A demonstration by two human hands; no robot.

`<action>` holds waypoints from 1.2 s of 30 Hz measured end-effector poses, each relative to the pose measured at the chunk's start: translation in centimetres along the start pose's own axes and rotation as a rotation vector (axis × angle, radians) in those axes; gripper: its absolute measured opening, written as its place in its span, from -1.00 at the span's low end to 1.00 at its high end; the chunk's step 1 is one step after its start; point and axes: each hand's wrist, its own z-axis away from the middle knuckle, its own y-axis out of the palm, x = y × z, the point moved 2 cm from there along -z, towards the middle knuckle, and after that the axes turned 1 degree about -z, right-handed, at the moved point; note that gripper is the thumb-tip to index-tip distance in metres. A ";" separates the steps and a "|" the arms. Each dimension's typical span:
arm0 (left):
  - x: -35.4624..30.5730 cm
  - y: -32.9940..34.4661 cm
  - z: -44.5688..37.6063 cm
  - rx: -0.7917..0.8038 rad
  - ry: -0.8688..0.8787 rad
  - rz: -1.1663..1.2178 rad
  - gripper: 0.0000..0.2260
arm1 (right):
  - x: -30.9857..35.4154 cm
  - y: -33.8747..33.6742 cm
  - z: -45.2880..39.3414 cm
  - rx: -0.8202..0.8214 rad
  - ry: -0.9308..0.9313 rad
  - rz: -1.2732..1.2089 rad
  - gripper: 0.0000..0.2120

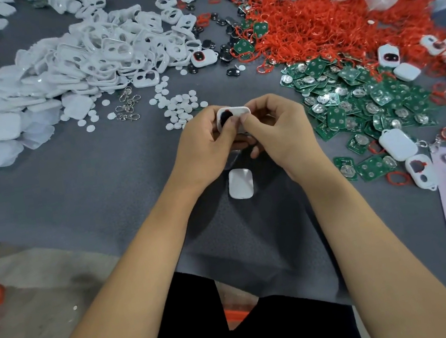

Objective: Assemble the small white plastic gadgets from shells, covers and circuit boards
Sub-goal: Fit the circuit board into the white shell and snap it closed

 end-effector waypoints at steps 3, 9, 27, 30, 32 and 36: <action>0.0 0.1 0.0 -0.007 -0.002 0.024 -0.88 | -0.1 0.0 0.0 0.000 -0.023 -0.017 -0.94; 0.1 -0.2 -0.1 0.001 -0.041 0.121 -0.84 | 0.1 -0.1 0.0 -0.051 -0.099 0.004 -0.92; 0.6 -1.0 0.6 0.045 -0.256 0.732 -0.74 | 0.6 -4.0 0.9 -0.280 -0.250 0.311 -0.92; 0.9 -1.6 1.3 0.058 -0.322 0.913 -0.65 | -0.1 -5.8 2.6 -0.323 -0.263 0.429 -0.93; 1.1 -2.0 1.8 0.062 -0.347 1.000 -0.64 | -0.7 -6.5 4.1 -0.320 -0.271 0.509 -0.93; 1.4 -2.4 2.2 0.019 -0.355 1.027 -0.70 | -1.6 -6.9 6.8 -0.284 -0.326 0.647 -0.93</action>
